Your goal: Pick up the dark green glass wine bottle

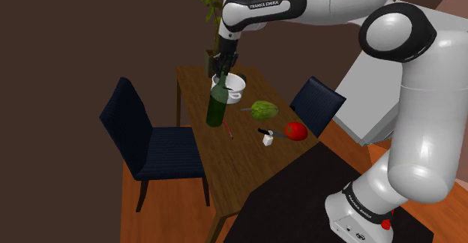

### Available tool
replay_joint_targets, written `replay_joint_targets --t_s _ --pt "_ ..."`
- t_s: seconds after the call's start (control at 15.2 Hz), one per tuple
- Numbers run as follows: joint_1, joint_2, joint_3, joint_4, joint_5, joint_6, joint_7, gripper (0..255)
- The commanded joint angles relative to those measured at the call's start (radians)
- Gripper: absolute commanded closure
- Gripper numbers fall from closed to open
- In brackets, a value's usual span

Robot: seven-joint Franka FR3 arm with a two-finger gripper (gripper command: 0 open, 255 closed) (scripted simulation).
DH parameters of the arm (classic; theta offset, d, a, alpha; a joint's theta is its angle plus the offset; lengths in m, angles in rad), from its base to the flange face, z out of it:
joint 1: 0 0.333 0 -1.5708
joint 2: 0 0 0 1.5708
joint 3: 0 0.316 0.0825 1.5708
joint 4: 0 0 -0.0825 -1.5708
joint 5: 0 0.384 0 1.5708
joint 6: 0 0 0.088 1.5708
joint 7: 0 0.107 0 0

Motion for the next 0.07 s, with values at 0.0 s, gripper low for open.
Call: replay_joint_targets --t_s 0.0 --pt "0.0 -0.002 0.0 0.006 0.0 -0.008 0.0 255"
